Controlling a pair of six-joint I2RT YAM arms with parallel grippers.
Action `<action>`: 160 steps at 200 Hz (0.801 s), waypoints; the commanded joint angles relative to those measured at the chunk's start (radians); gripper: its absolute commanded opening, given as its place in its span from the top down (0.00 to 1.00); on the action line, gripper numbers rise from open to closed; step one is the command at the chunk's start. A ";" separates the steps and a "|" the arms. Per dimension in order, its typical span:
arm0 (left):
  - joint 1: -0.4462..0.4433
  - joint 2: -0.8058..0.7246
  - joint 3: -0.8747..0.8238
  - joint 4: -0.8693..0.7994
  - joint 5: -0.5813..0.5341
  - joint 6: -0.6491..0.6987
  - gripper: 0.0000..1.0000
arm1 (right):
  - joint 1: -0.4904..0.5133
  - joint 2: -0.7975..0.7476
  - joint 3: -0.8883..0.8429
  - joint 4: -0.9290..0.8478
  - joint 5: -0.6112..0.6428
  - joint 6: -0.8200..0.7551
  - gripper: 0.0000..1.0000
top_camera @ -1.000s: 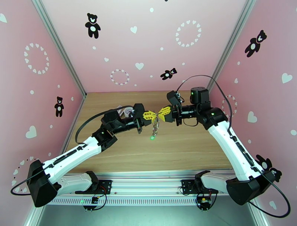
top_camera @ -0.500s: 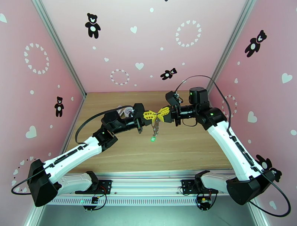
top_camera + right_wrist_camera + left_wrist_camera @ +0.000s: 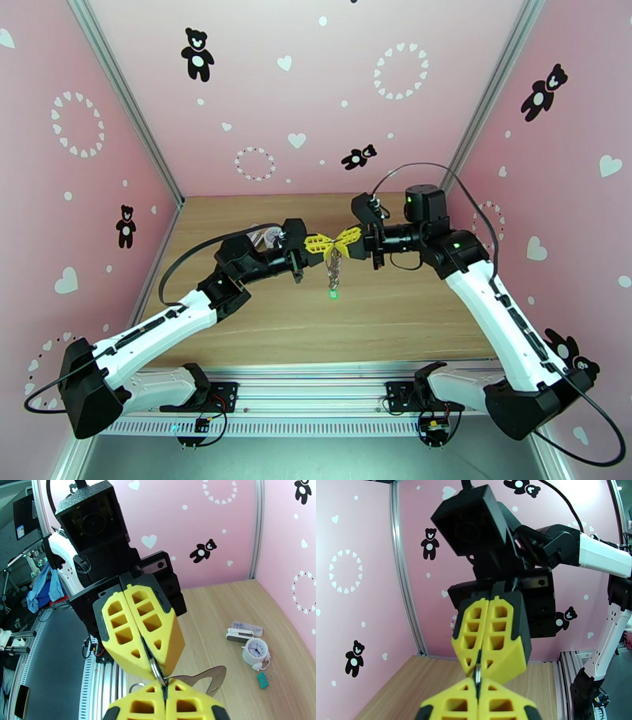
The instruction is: Remove the keys from the keyring
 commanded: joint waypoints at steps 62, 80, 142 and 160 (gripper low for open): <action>0.001 -0.156 0.029 -0.404 -0.107 -0.066 0.69 | 0.148 0.047 0.178 -0.390 0.407 -0.043 1.00; 0.003 -0.172 0.016 -0.455 -0.113 -0.061 0.69 | 0.192 0.094 0.221 -0.467 0.475 -0.035 1.00; 0.009 -0.157 -0.057 -0.417 -0.064 -0.025 0.69 | 0.291 0.231 0.404 -0.705 0.660 0.003 1.00; 0.028 -0.168 -0.107 -0.346 -0.025 -0.041 0.69 | 0.291 0.231 0.425 -0.728 0.667 0.001 1.00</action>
